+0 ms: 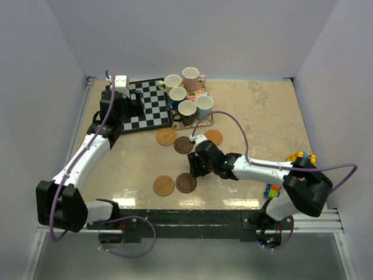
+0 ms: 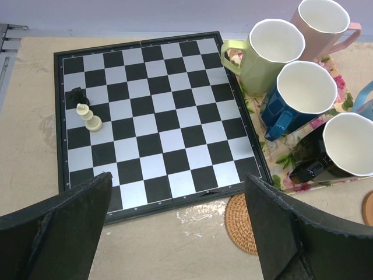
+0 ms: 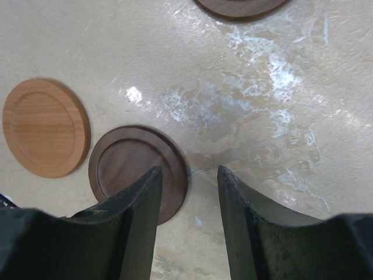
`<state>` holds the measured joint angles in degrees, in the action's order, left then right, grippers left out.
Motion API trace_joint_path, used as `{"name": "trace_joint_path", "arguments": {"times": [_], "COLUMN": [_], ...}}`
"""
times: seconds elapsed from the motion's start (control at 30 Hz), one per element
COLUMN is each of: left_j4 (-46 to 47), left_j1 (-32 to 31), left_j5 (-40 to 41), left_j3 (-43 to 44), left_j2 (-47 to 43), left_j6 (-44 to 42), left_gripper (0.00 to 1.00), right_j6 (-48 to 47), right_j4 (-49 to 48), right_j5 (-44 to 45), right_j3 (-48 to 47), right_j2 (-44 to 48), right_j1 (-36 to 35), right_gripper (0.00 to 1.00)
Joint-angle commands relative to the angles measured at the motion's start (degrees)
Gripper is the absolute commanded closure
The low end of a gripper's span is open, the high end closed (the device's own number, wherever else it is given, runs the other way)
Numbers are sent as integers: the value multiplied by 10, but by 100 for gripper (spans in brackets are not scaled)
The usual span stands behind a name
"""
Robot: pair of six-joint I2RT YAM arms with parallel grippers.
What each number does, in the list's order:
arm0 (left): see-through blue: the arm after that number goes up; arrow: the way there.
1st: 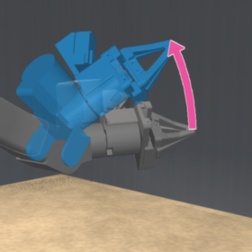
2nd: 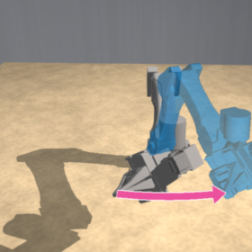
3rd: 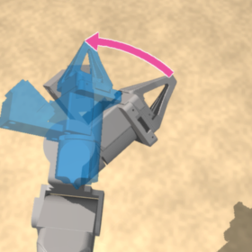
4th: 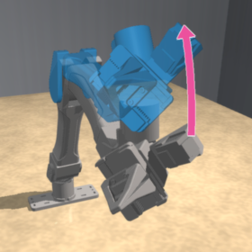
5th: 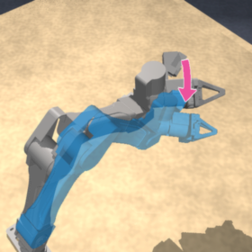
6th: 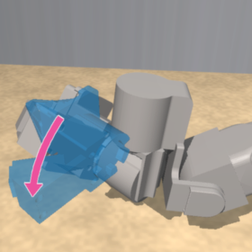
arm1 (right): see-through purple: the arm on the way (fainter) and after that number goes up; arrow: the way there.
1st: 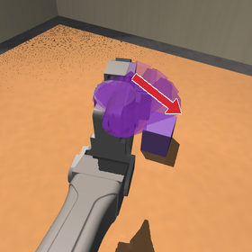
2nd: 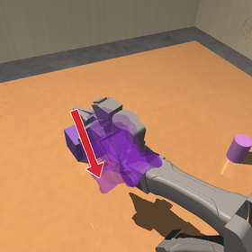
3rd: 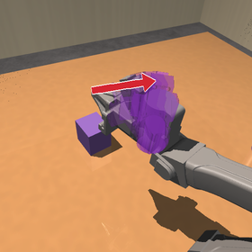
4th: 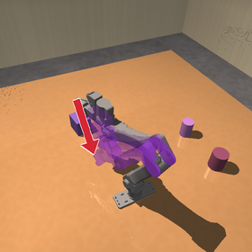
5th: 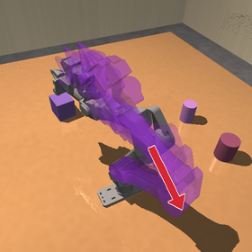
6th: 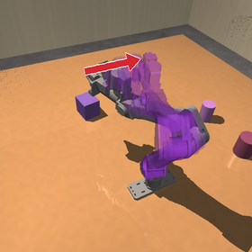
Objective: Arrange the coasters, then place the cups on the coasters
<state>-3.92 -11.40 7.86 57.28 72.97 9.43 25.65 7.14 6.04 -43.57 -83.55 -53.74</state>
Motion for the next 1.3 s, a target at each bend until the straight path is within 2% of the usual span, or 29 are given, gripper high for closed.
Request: {"name": "trace_joint_path", "arguments": {"times": [0.0, 0.43, 1.27], "left_j4": [24, 24, 24], "left_j1": [-3, -4, -4], "left_j5": [1, 1, -2], "left_j3": [-1, -1, -1], "left_j2": [2, 2, 5], "left_j6": [0, 0, 1], "left_gripper": [0, 1, 1], "right_j6": [-10, -17, -3], "right_j4": [-53, -49, -56], "right_j5": [-53, -58, -92], "right_j3": [13, 12, 20], "right_j2": [-1, -61, -55], "right_j1": [5, 6, -20], "right_gripper": [53, 54, 60]}}
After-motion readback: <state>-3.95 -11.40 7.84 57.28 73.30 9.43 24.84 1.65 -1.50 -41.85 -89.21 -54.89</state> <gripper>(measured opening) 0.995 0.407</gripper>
